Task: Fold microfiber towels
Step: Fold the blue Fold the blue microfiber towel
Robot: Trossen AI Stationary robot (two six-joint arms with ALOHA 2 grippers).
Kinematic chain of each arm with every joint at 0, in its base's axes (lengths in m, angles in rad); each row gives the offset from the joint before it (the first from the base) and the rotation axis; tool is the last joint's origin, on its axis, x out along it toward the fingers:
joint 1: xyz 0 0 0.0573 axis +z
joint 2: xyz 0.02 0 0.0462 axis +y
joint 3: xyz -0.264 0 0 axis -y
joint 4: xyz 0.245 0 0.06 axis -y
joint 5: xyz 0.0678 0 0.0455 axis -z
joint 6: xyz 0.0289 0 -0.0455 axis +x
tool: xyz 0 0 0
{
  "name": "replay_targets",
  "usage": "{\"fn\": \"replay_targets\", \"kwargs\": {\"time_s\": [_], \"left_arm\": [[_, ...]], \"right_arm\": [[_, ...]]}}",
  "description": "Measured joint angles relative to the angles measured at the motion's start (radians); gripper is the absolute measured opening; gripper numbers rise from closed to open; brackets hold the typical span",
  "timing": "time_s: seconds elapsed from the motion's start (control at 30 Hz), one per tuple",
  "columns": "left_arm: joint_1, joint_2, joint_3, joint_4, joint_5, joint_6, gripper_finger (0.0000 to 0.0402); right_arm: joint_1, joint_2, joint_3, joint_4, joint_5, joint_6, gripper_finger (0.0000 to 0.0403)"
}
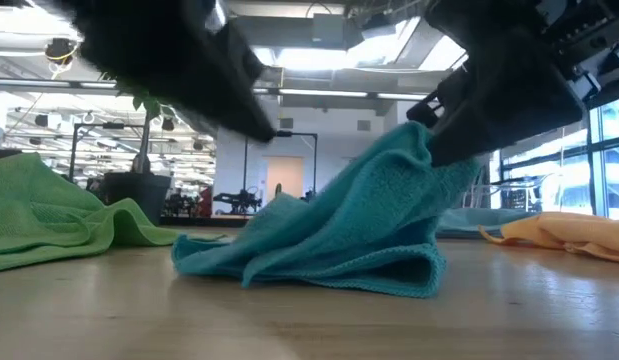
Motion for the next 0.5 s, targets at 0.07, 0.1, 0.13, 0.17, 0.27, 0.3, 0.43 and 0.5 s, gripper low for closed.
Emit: {"fn": "replay_targets", "kwargs": {"time_s": [0.07, 0.1, 0.13, 0.17, 0.27, 0.3, 0.43, 0.5], "left_arm": [[0.003, 0.025, 0.000, 0.011, 0.014, -0.001, 0.0068], [0.003, 0.036, 0.000, 0.014, 0.013, -0.001, 0.0072], [0.005, 0.046, 0.000, 0.022, 0.009, -0.001, 0.0075], [0.008, 0.052, 0.000, 0.042, 0.007, 0.000, 0.0078], [0.021, 0.064, 0.000, 0.109, 0.003, -0.001, 0.0085], [0.024, 0.067, 0.000, 0.126, 0.003, -0.001, 0.0086], [0.039, 0.067, 0.000, 0.138, 0.003, 0.000, 0.0092], [0.042, 0.067, 0.000, 0.132, 0.003, 0.000, 0.0095]], "right_arm": [[0.000, -0.002, 0.000, -0.028, 0.000, 0.004, 0.0014], [0.000, -0.002, 0.000, -0.035, 0.000, 0.004, 0.0014], [0.000, -0.002, 0.000, -0.037, 0.001, 0.004, 0.0014], [0.000, -0.003, 0.000, -0.038, 0.009, 0.003, 0.0014], [0.000, -0.003, 0.000, -0.033, 0.075, 0.003, 0.0014], [0.000, -0.003, 0.000, -0.026, 0.105, 0.003, 0.0014], [-0.001, -0.003, 0.000, 0.044, 0.159, -0.038, 0.0014], [-0.001, -0.003, 0.000, 0.099, 0.178, -0.069, 0.0014]]}}
